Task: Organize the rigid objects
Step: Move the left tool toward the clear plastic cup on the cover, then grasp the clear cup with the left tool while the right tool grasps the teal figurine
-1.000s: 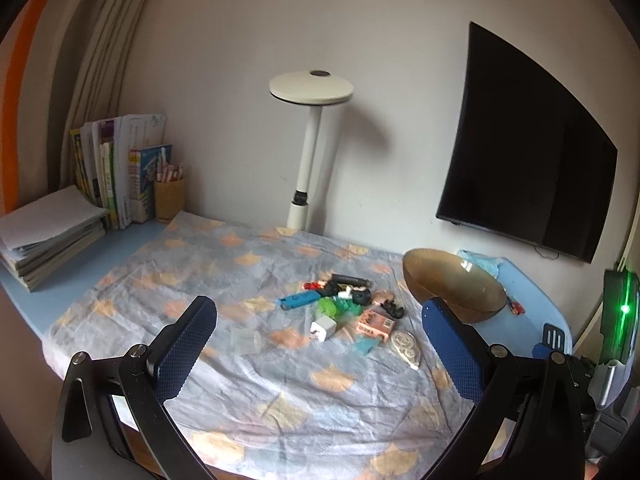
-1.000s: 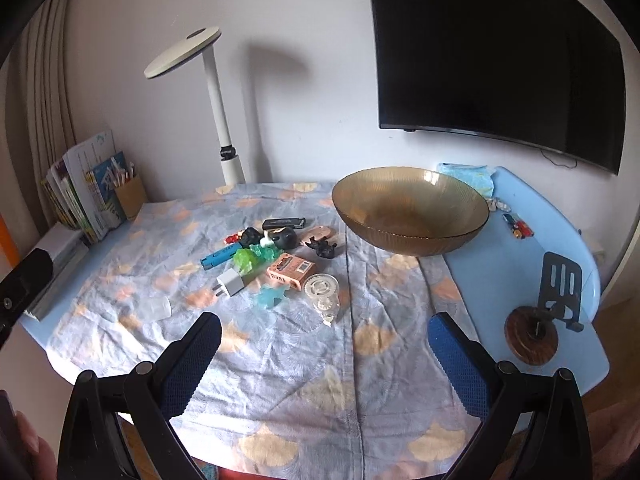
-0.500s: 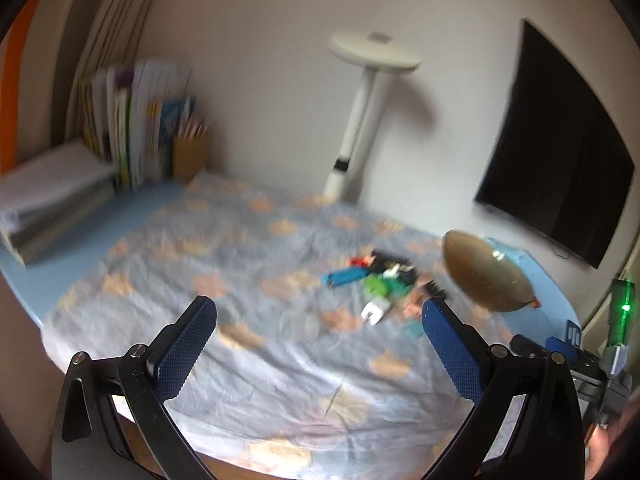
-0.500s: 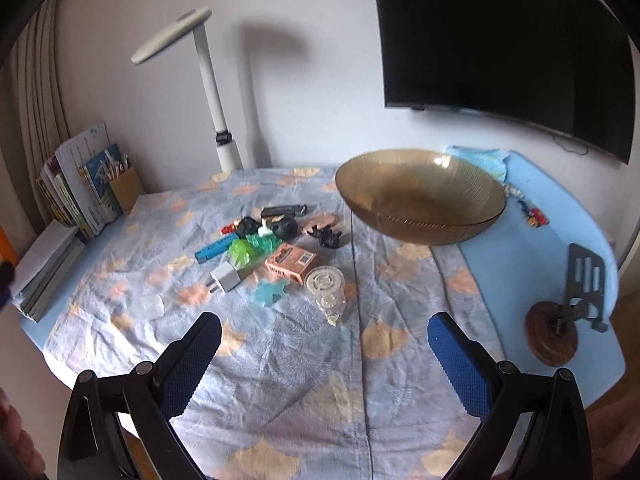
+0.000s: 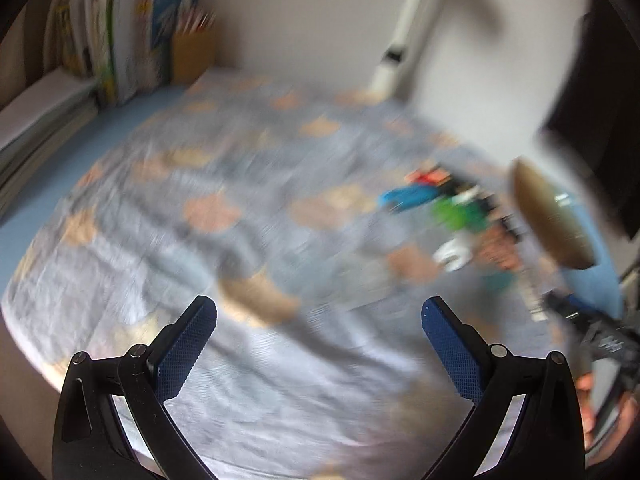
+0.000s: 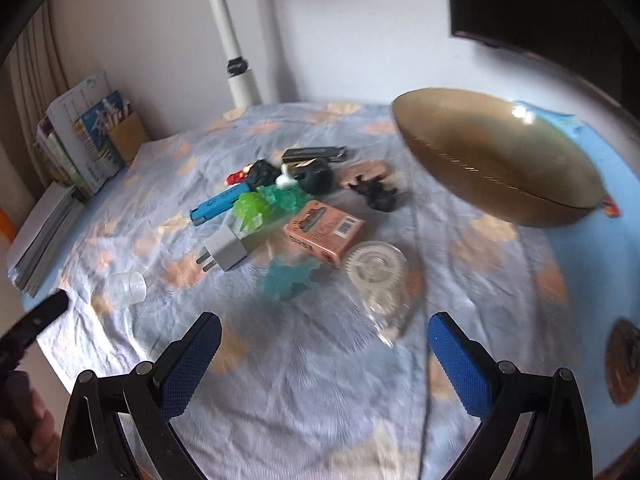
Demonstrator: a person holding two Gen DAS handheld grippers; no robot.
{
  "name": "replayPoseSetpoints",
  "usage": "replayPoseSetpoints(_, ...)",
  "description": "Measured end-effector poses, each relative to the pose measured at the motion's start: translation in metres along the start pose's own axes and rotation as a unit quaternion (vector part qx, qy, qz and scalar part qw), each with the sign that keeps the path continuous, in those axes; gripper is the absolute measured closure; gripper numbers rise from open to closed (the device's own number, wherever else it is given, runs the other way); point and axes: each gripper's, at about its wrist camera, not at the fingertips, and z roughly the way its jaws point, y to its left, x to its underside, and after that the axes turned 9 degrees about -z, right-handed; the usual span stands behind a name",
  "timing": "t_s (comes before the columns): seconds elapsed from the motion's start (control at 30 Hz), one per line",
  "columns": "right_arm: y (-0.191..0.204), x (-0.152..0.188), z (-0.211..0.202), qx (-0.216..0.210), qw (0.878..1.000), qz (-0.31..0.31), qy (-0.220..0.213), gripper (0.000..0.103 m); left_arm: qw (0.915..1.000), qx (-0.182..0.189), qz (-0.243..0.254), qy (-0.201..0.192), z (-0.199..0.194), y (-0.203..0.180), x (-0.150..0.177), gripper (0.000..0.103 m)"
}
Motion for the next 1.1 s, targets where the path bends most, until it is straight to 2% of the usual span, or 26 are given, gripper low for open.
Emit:
replayPoseSetpoints(0.03,-0.006,-0.003,0.006,-0.002,1.000,0.004,0.003,0.000,0.9999,-0.008,-0.002,0.010,0.007,0.001,0.000,0.002)
replayPoseSetpoints(0.13,-0.023,-0.009,0.017,-0.029,0.999,0.013,0.016,0.001,0.9997,0.008,0.000,0.022,0.017,-0.002,0.004,0.002)
replayPoseSetpoints(0.23,-0.017,-0.009,0.019,-0.039,0.999,-0.016,0.021,0.003,0.9992,0.018,0.021,0.030,0.026,-0.015,0.008,0.002)
replayPoseSetpoints(0.37,0.010,-0.002,0.029,-0.056,0.996,-0.057,0.045,0.025,0.9979,0.016,0.053,0.034,0.034,-0.032,0.012,0.002)
replayPoseSetpoints(0.43,0.019,-0.002,0.032,-0.042,0.996,-0.071,0.043,0.026,0.9979,0.004,0.055,0.032,0.043,-0.036,0.009,0.002)
replayPoseSetpoints(0.5,0.023,-0.006,0.039,-0.023,0.996,-0.075,0.042,0.026,0.9975,-0.037,0.053,0.029,0.055,-0.033,0.003,0.003)
replayPoseSetpoints(0.57,0.023,-0.009,0.047,-0.022,0.996,-0.073,0.044,0.026,0.9965,-0.049,0.064,0.022,0.054,-0.032,0.001,0.009)
replayPoseSetpoints(0.7,0.028,-0.014,0.060,-0.029,0.995,-0.084,0.052,0.028,0.9969,-0.031,0.067,0.028,0.044,-0.017,0.001,0.012)
replayPoseSetpoints(0.73,0.030,-0.015,0.061,-0.030,0.994,-0.088,0.052,0.030,0.9968,-0.035,0.067,0.025,0.041,-0.008,0.002,0.012)
replayPoseSetpoints(0.8,0.036,-0.017,0.064,-0.035,0.993,-0.099,0.052,0.040,0.9969,-0.044,0.062,0.022,0.035,0.006,0.002,0.013)
replayPoseSetpoints(0.93,0.049,-0.013,0.060,-0.053,0.990,-0.124,0.044,0.046,0.9963,-0.080,0.028,0.017,0.029,0.042,-0.008,0.013)
replayPoseSetpoints(1.0,0.051,-0.012,0.058,-0.062,0.989,-0.124,0.041,0.046,0.9976,-0.065,0.016,0.018,0.026,0.051,-0.013,0.013)
replayPoseSetpoints(1.1,0.042,-0.010,0.054,-0.063,0.991,-0.109,0.037,0.046,0.9996,0.008,0.010,0.024,0.019,0.048,-0.012,0.013)
